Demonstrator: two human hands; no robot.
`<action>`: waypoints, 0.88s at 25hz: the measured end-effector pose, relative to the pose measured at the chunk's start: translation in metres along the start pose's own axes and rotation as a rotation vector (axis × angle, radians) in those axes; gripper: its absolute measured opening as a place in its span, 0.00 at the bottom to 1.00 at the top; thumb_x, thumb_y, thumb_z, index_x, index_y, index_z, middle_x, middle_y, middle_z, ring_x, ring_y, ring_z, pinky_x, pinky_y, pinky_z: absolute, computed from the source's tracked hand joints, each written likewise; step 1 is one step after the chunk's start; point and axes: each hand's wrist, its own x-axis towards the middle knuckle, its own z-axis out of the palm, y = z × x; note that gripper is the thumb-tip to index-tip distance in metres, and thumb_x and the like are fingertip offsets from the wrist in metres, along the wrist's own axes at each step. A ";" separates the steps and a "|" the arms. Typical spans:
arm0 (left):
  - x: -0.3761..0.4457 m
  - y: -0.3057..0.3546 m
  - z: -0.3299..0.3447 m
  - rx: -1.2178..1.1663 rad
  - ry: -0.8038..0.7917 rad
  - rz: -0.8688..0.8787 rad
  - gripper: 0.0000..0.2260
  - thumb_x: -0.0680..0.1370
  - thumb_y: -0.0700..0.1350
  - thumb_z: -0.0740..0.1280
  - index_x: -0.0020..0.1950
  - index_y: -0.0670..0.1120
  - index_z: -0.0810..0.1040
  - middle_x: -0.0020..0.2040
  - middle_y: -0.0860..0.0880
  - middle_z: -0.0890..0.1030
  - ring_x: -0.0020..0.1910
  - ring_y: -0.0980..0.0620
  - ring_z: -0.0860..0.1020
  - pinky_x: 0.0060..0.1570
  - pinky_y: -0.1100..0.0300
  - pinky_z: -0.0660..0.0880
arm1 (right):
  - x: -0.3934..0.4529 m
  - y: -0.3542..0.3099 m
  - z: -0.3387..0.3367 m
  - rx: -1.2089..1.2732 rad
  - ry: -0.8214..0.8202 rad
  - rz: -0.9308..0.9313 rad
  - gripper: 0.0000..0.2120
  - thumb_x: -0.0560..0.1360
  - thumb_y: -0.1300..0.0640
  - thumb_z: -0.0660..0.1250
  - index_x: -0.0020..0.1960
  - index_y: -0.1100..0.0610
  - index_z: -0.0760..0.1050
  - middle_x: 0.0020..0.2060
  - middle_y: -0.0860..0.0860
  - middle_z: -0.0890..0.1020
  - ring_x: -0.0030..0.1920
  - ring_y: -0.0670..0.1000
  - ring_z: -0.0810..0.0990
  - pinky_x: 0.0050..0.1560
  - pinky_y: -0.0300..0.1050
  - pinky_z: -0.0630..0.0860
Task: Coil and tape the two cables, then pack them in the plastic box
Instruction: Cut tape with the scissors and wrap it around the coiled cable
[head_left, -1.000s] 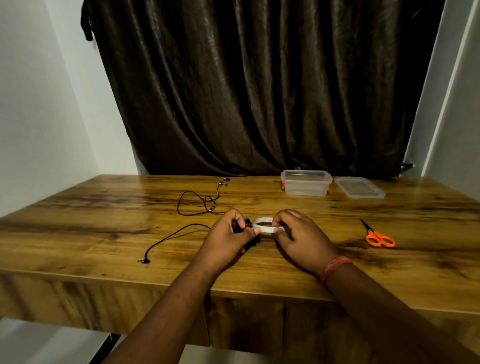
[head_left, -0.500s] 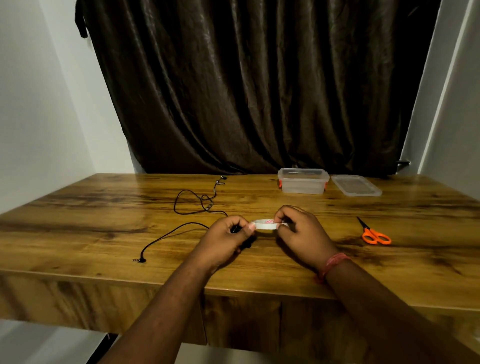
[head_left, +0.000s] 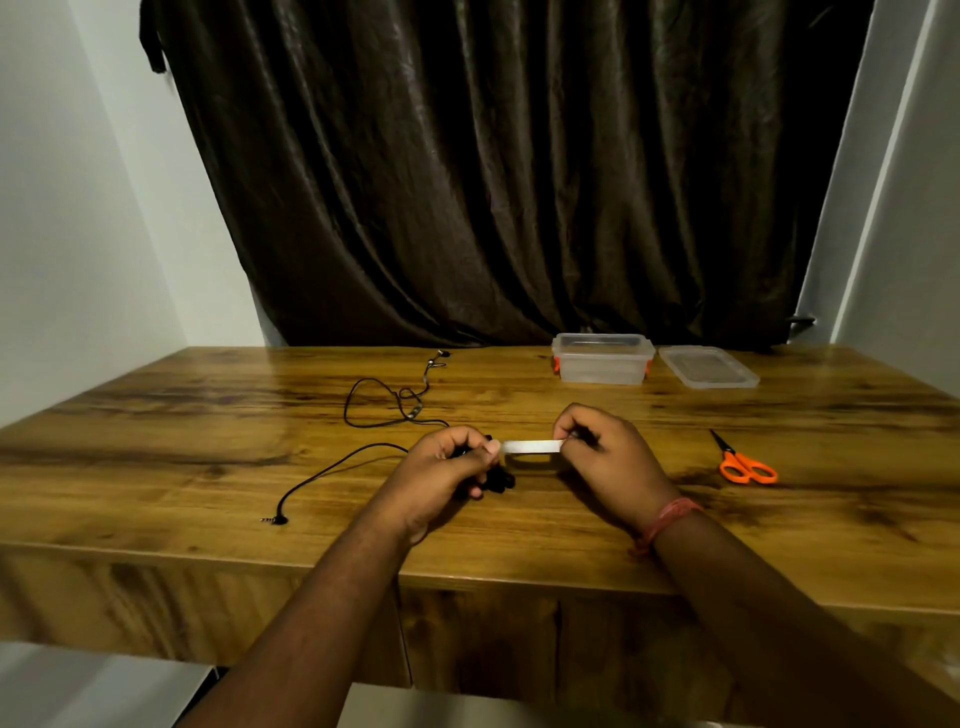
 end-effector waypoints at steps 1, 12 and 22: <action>0.000 0.000 -0.001 -0.027 0.001 0.009 0.10 0.78 0.41 0.67 0.36 0.47 0.79 0.34 0.49 0.77 0.34 0.53 0.74 0.36 0.59 0.72 | 0.000 0.001 0.000 0.042 -0.016 0.026 0.07 0.75 0.63 0.64 0.40 0.53 0.77 0.36 0.52 0.78 0.39 0.50 0.76 0.42 0.52 0.75; 0.006 -0.003 -0.006 -0.252 0.047 0.036 0.07 0.72 0.43 0.69 0.38 0.41 0.77 0.41 0.44 0.79 0.44 0.49 0.80 0.46 0.54 0.82 | 0.002 0.003 -0.001 0.236 -0.141 0.103 0.08 0.74 0.63 0.62 0.40 0.55 0.77 0.34 0.53 0.77 0.39 0.52 0.73 0.43 0.51 0.71; 0.000 0.008 -0.004 -0.335 -0.029 -0.034 0.08 0.79 0.41 0.64 0.42 0.39 0.73 0.35 0.45 0.73 0.30 0.54 0.73 0.25 0.62 0.76 | 0.004 0.005 0.002 0.251 -0.171 0.079 0.05 0.69 0.58 0.62 0.38 0.54 0.76 0.32 0.51 0.75 0.37 0.51 0.72 0.43 0.50 0.70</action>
